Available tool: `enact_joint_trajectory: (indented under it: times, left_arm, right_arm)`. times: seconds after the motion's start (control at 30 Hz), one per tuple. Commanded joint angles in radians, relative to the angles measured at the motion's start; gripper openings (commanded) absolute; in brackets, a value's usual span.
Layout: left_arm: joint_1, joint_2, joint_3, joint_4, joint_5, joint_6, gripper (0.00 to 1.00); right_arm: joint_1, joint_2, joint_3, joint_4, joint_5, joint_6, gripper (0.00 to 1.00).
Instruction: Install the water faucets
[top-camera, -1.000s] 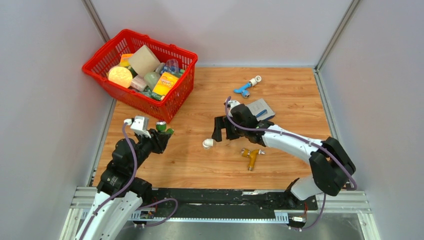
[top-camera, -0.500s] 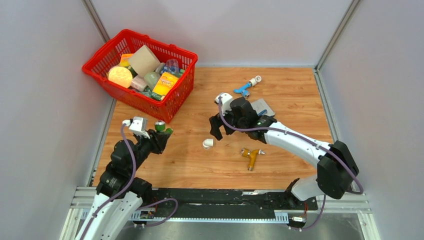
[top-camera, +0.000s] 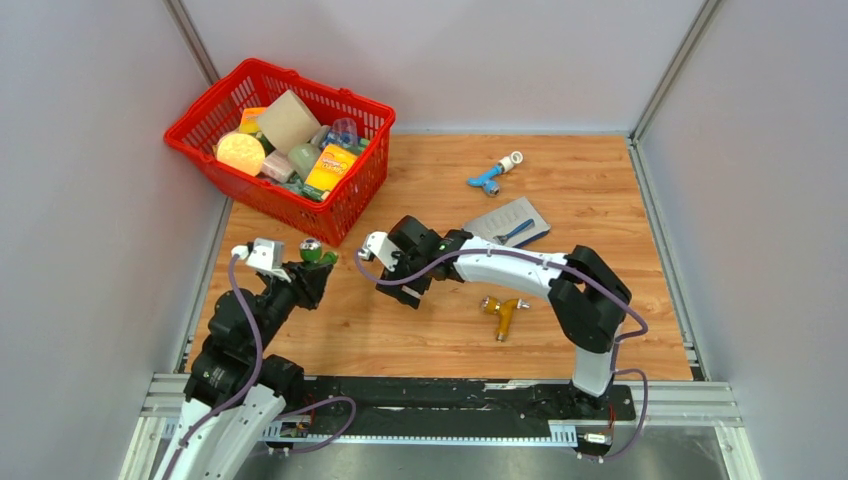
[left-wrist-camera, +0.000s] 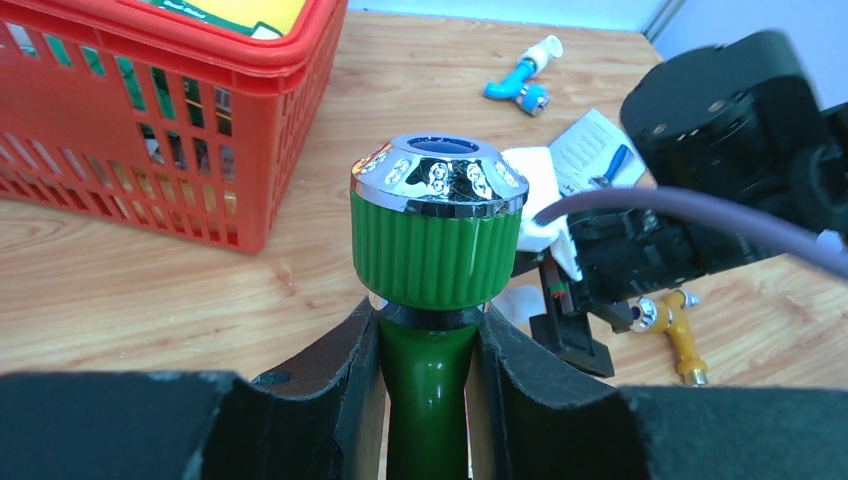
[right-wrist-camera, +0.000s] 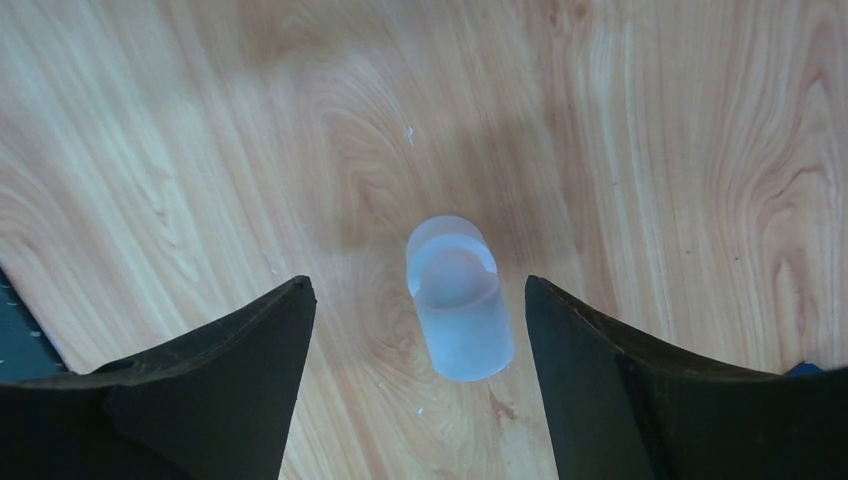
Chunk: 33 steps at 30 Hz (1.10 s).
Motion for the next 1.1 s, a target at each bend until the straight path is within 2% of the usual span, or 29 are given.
enact_joint_trajectory:
  times: [0.0,0.2,0.3,0.33,0.7,0.8,0.93,0.97,1.07]
  left_arm:
    - [0.005,-0.015,0.0,0.058,-0.055,0.008,0.0]
    - [0.005,-0.032,-0.011,0.073,-0.075,0.006,0.03]
    - [0.005,-0.032,-0.009,0.072,-0.074,0.013,0.03]
    - [0.005,-0.03,-0.011,0.073,-0.071,0.013,0.0]
    - [0.005,-0.038,-0.016,0.075,-0.038,0.037,0.0]
    - [0.005,-0.038,-0.014,0.07,-0.035,0.039,0.0]
    - [0.005,-0.033,-0.009,0.066,-0.029,0.029,0.0]
    - [0.005,-0.03,-0.009,0.069,-0.016,0.031,0.0]
    - [0.005,-0.013,-0.011,0.086,0.04,0.017,0.0]
  right_arm:
    - [-0.005,0.045,0.063,-0.074,0.064,-0.082,0.8]
    - [-0.005,0.098,0.082,-0.086,0.072,-0.103,0.75]
    - [-0.005,0.118,0.09,-0.089,0.073,-0.108,0.69]
    - [-0.005,0.124,0.092,-0.092,0.075,-0.11,0.67]
    - [-0.004,0.177,0.125,-0.101,0.087,-0.113,0.46]
    - [-0.007,0.177,0.132,-0.105,0.082,-0.111,0.31]
    - [-0.015,0.145,0.129,-0.106,0.053,-0.097,0.03]
    - [-0.022,0.127,0.122,-0.105,0.044,-0.09,0.0]
    - [-0.05,0.057,0.099,-0.08,-0.014,-0.059,0.0]
